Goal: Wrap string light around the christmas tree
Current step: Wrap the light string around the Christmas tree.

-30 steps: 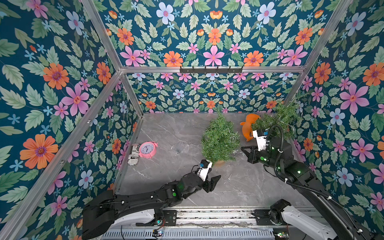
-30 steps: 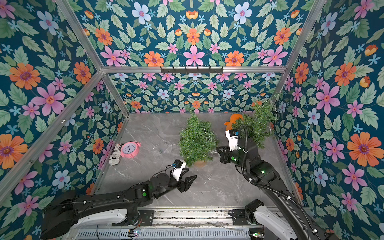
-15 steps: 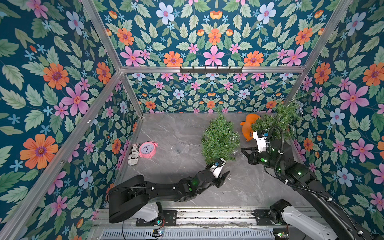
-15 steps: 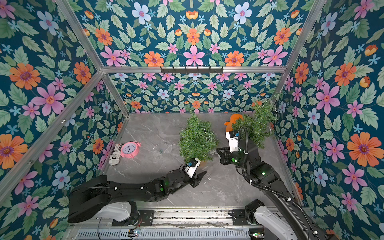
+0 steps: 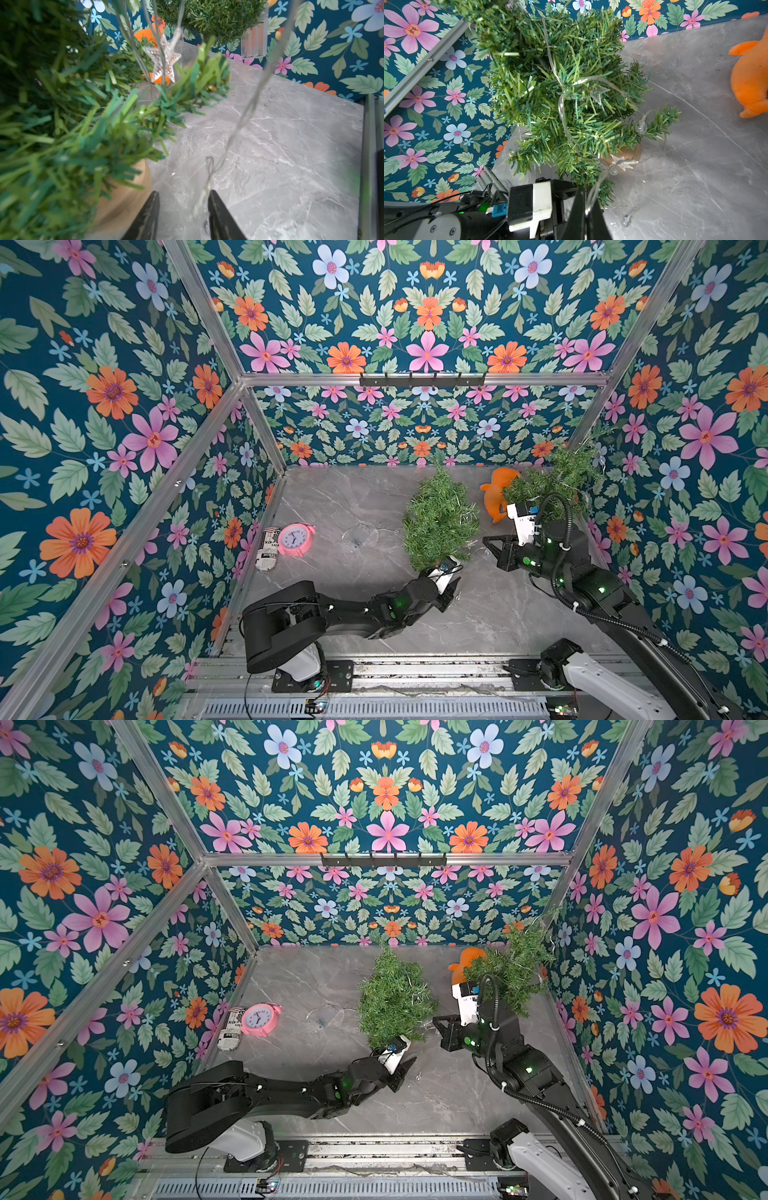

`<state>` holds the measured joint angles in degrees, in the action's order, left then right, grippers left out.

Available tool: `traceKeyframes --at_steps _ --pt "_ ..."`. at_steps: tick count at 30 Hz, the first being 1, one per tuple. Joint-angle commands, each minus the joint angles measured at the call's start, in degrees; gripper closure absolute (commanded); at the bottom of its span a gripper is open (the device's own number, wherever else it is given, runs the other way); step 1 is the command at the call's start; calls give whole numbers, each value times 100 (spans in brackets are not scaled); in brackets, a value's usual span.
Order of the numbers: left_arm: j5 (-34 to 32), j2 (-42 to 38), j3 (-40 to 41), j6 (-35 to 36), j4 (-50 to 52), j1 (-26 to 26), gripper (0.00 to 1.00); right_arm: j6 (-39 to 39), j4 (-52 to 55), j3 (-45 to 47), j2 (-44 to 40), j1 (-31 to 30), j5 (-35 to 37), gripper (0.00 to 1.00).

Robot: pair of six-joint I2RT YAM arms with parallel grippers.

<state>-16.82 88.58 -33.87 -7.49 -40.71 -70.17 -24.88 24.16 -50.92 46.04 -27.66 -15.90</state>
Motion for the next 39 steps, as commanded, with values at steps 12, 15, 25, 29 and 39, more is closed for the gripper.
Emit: traceKeyframes --at_steps 12,15,25,29,39 --pt "102 -1142 249 -48 627 12 100 -10 -244 168 -133 -3 95 75" --pt "389 -1394 232 -108 858 4 100 97 -243 318 -283 -3 339 52" --pt "713 -2061 221 -182 1484 4 100 382 328 426 -962 -2 1381 34" --pt "912 -2390 149 -268 1725 4 100 408 392 416 -1128 -1 1535 34" --pt "1030 -2882 -576 -267 2823 3 100 757 -917 1602 -1703 -151 -478 43"
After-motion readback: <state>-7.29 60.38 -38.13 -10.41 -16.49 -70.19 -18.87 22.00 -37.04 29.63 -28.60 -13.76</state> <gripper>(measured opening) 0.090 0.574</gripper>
